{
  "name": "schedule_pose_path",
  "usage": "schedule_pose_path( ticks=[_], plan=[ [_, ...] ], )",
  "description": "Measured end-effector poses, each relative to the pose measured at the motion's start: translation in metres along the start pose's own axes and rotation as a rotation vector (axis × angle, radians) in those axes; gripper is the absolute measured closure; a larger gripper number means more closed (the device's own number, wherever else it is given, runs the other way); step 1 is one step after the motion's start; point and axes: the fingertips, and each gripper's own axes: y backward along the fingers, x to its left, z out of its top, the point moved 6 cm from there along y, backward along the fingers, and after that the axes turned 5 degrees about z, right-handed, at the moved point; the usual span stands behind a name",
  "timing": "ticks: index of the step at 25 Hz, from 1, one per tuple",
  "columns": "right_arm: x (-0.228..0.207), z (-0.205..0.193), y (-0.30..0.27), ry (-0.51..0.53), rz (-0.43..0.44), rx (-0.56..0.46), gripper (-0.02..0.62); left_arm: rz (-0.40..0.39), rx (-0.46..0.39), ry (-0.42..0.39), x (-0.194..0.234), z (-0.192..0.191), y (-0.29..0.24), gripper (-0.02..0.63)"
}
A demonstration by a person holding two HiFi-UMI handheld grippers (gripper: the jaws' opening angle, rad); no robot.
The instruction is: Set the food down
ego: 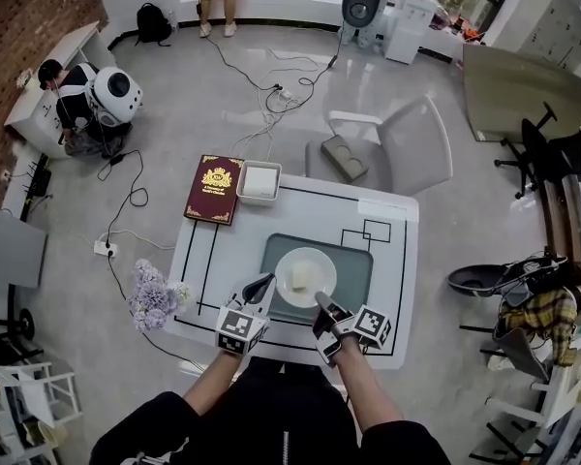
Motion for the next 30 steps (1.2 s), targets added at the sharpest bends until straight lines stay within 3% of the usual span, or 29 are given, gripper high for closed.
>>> schedule_pose_path(
  ticks=[13,30],
  plan=[
    [-0.035,0.009,-0.031,-0.010,-0.037,0.070,0.578,0.059,0.068,0.016,0.011,-0.022,-0.006,0.600],
    [-0.076,0.007,-0.056,0.035,-0.133,0.152,0.578,0.143,0.089,0.059,0.027,-0.037,0.011,0.600]
  ],
)
